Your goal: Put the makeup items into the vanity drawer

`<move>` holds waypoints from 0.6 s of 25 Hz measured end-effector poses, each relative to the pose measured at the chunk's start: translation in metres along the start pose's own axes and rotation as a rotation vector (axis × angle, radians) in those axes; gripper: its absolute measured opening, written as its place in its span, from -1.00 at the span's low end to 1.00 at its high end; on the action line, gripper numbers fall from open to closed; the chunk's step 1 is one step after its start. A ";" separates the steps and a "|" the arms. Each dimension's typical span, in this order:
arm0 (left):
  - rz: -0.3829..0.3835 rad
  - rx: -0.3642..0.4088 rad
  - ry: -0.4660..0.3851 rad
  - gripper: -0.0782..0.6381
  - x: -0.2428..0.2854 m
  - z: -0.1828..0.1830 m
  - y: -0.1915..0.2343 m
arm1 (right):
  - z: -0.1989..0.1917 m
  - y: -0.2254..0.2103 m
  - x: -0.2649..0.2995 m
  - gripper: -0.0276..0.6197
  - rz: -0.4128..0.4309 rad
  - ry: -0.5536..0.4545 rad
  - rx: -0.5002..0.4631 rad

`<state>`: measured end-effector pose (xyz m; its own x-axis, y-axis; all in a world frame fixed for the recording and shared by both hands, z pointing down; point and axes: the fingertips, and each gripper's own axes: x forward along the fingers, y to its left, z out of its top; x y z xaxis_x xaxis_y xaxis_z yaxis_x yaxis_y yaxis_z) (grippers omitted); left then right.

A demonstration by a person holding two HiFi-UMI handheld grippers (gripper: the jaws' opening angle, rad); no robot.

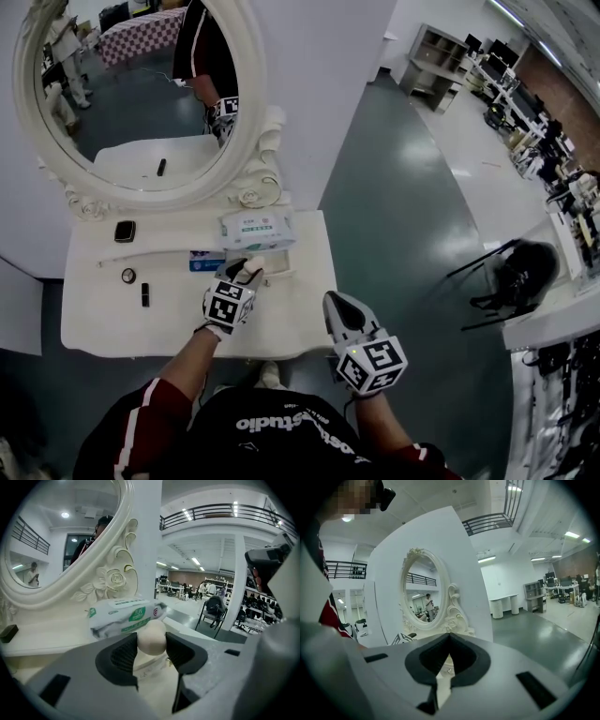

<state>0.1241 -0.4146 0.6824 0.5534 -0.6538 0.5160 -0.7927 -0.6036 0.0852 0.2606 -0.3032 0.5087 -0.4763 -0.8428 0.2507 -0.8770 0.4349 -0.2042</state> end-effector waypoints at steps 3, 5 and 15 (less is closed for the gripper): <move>0.005 0.007 0.006 -0.21 0.002 -0.002 0.000 | -0.003 -0.002 -0.001 -0.91 -0.006 0.002 0.009; 0.003 0.006 0.004 -0.19 0.003 -0.003 0.002 | -0.006 -0.003 0.000 -0.91 -0.012 0.004 0.016; -0.020 -0.023 -0.028 -0.19 -0.011 0.002 0.002 | -0.002 0.001 0.008 -0.91 -0.020 -0.002 0.018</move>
<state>0.1170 -0.4091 0.6747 0.5755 -0.6545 0.4903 -0.7872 -0.6059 0.1150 0.2559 -0.3088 0.5125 -0.4589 -0.8519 0.2525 -0.8849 0.4126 -0.2162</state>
